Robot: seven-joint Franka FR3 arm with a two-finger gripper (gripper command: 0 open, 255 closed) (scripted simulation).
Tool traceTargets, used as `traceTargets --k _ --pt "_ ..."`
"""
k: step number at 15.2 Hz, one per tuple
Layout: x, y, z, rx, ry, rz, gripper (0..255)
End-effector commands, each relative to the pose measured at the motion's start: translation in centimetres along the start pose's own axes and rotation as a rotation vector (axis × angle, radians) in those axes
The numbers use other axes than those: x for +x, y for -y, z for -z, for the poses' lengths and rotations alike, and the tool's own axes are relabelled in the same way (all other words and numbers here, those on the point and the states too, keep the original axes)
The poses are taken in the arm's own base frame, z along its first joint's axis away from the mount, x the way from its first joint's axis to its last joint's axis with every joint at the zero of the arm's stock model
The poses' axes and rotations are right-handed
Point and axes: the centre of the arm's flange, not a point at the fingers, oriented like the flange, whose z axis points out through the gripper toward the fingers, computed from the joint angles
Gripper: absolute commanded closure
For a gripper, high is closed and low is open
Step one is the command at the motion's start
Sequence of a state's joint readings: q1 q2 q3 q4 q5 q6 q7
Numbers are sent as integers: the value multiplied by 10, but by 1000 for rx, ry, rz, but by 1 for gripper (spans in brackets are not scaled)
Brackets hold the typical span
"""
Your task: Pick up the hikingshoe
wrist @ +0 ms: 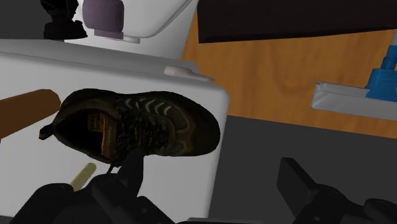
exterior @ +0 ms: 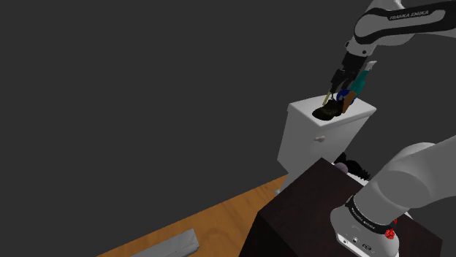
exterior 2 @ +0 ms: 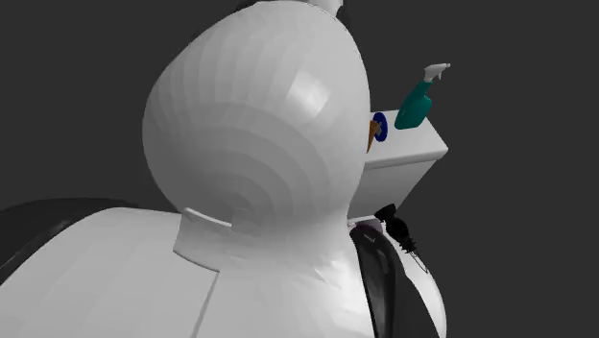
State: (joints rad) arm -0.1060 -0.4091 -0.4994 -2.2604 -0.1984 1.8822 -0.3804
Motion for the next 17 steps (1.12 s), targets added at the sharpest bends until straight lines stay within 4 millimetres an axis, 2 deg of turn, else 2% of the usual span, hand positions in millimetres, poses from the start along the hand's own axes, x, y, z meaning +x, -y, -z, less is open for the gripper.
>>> traceTargets --k 1,6,13,16,17 --pt "6 -26 -10 3 -2 7 0" --pt "25 -87 -29 13 -6 20 0" --pt "25 -87 -66 13 -6 20 0" --pt "25 -87 -69 13 -6 20 0" --pt "24 -87 -69 13 -6 20 255"
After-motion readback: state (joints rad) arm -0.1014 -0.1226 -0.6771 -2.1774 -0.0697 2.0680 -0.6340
